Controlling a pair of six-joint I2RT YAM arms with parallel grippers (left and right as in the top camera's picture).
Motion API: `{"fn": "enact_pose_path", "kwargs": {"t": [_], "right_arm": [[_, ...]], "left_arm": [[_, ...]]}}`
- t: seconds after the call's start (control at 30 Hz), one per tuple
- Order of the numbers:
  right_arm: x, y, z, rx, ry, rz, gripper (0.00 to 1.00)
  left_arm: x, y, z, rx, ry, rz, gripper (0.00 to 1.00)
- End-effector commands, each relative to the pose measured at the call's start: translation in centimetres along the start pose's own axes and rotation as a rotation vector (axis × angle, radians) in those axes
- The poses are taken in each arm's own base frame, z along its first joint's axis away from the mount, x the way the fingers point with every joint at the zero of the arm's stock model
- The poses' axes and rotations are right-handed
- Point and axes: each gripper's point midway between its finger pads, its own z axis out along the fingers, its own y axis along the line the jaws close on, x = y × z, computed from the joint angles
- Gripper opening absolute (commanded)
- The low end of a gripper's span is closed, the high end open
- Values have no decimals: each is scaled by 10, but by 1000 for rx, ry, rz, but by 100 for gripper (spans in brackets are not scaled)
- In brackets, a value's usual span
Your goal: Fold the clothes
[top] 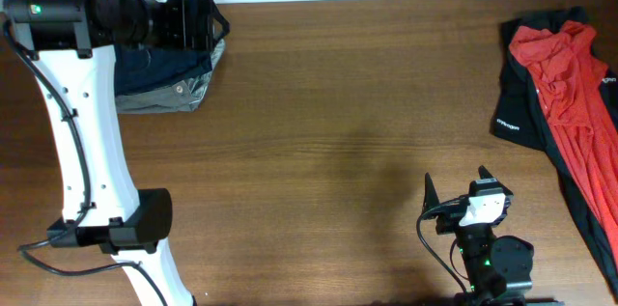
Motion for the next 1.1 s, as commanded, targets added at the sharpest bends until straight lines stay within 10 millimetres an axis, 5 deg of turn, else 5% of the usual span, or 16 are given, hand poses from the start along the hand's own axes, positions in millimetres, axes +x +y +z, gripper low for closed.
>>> {"fn": "enact_pose_path", "kwargs": {"t": [0.0,0.23,0.4,0.7,1.07], "right_arm": [[2,-4,0,21,-3,2,99],[2,-4,0,21,-3,2,99],[2,-4,0,21,-3,2,99],[2,-4,0,21,-3,2,99],[2,-4,0,21,-3,2,99]], "left_arm": [[5,-23,10,51,29,22,99],[17,-60,23,-80,68,173,99],[41,-82,2,-210,79,290,99],[117,-43,-54,-326,98,214,99],[185,-15,-61,-318,-217,201,99]]}}
